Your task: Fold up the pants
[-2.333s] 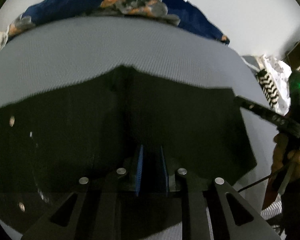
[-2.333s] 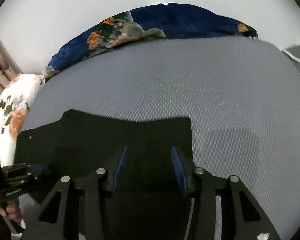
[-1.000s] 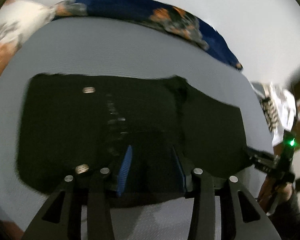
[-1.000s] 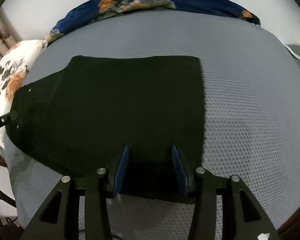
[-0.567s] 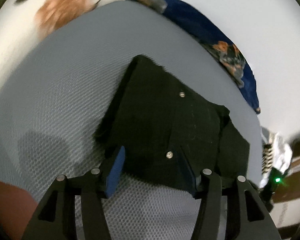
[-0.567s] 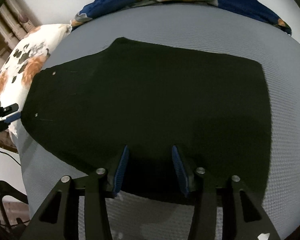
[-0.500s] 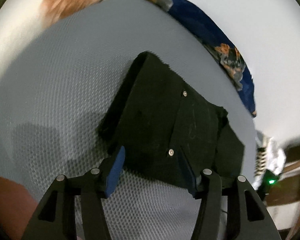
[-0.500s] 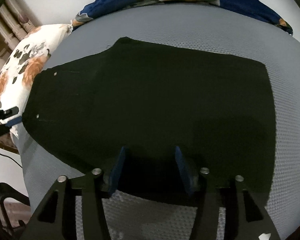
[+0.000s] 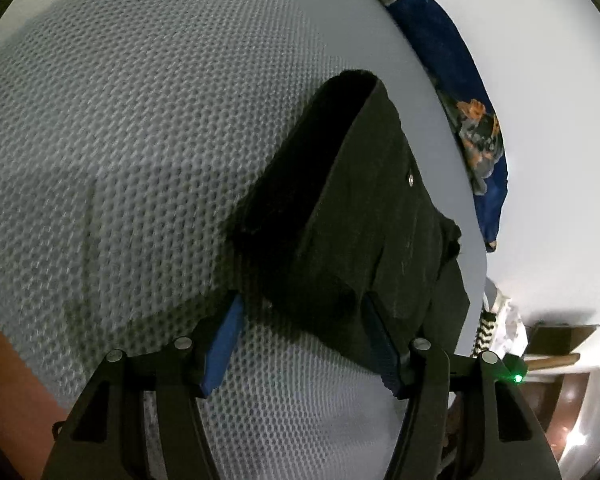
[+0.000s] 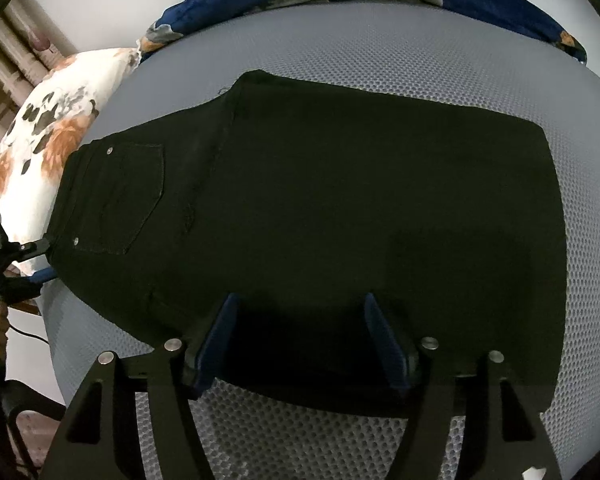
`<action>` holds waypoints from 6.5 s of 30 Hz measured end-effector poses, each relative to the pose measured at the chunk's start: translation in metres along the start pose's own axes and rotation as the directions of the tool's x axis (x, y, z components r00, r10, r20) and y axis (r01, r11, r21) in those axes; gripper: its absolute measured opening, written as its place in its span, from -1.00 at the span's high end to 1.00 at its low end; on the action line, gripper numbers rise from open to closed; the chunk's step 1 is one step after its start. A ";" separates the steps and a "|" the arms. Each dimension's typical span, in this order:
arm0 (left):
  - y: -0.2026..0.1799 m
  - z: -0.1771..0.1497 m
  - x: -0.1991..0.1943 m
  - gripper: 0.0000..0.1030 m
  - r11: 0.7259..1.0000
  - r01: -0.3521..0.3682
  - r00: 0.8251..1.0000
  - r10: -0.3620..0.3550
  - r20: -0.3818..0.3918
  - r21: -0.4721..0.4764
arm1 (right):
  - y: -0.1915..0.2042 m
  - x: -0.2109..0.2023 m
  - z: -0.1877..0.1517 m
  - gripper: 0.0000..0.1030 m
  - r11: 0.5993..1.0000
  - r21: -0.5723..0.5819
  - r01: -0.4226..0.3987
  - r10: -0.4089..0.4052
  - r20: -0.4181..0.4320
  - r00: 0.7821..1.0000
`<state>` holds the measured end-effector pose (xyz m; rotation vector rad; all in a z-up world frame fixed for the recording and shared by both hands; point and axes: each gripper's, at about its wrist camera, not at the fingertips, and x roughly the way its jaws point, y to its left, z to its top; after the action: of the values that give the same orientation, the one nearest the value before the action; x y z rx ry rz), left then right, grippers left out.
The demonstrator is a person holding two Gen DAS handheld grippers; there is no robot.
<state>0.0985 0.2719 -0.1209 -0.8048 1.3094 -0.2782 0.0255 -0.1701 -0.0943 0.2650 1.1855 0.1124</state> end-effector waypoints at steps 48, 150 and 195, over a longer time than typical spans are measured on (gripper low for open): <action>-0.121 0.006 0.004 0.50 0.910 -0.094 0.981 0.016 0.193 0.403 | -0.029 -0.033 0.003 -0.33 0.989 0.137 -0.052 0.039 0.094 0.995; -0.226 -0.095 0.187 -0.38 0.767 -0.282 0.959 0.241 0.148 0.576 | -0.168 -0.038 0.016 0.62 0.925 0.354 -0.137 0.069 0.199 0.978; -0.212 -0.144 0.176 -0.39 0.705 -0.287 0.954 0.275 0.123 0.648 | -0.125 -0.094 -0.037 0.79 0.969 0.247 0.000 -0.033 0.126 0.991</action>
<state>0.0656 -0.0369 -0.1173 0.0085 1.1763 -0.4551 -0.0505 -0.3062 -0.0554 0.4739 1.0716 -0.0671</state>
